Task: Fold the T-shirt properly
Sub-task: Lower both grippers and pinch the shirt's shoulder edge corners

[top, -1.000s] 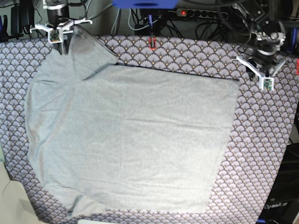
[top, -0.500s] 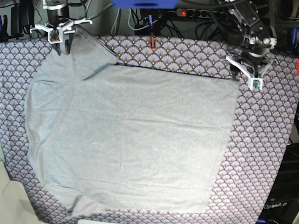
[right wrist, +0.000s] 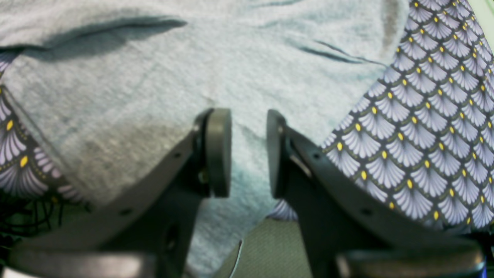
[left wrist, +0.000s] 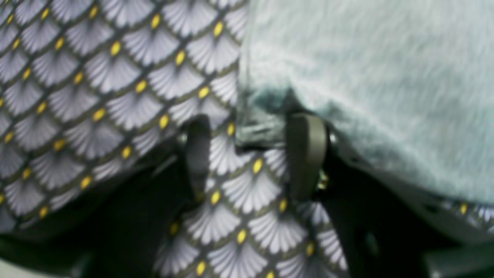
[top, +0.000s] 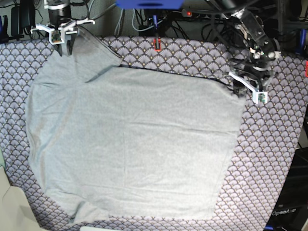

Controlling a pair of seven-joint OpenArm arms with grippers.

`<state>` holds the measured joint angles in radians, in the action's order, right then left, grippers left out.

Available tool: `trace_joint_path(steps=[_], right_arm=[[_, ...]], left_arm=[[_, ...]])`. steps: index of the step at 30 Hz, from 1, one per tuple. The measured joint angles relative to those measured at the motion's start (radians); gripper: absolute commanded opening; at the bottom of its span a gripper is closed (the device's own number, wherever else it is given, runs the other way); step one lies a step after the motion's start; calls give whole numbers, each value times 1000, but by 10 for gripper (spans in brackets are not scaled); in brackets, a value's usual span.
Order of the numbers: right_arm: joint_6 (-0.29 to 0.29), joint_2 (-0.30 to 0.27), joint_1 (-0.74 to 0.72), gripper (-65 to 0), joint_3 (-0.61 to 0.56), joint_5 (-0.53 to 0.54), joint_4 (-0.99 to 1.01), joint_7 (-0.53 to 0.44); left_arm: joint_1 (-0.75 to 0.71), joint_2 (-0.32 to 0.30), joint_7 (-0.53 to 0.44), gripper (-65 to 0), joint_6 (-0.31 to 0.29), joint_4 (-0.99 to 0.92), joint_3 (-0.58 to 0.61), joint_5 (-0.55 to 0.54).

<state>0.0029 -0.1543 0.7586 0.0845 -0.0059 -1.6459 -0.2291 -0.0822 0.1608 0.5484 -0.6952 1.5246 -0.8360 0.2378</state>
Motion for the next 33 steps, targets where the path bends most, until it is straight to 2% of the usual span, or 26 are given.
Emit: trace_joint_path(steps=[3,5,7,10,11,24,27,30,33], right_arm=[[0,0,2,-474,1,0,0,0],[0,0,1,-474,0,0,0,0],[0,0,0,-474,0,0,0,0],[0,0,1,-474,0,0,0,0],[0,0,0,-474,0,0,0,0],[1,5,26,-470,3,7,-92,2],[0,23,23,-432,5,7,-93,7],[1,24,24,-356,5,7,-92,76],[2,24,21,-319,4,32,-92,85]], left_arm=[[0,-1,-5,-330,0,-4,1,-6],[-1,0,-5,-357,0,-3,1,-6],[0,0,-3,-438,-2,-3,0,-7],[-1,0,-2,-619,-9,-3,0,-10],[-1,1,-3,-650,-9,-3,0,-11],[-14,3,39,-650,-8,88,0,13],[-15,3,40,-650,-8,88,0,18],[-24,3,39,-650,-8,88,0,20],[-30,3,39,-650,-8,88,0,21]])
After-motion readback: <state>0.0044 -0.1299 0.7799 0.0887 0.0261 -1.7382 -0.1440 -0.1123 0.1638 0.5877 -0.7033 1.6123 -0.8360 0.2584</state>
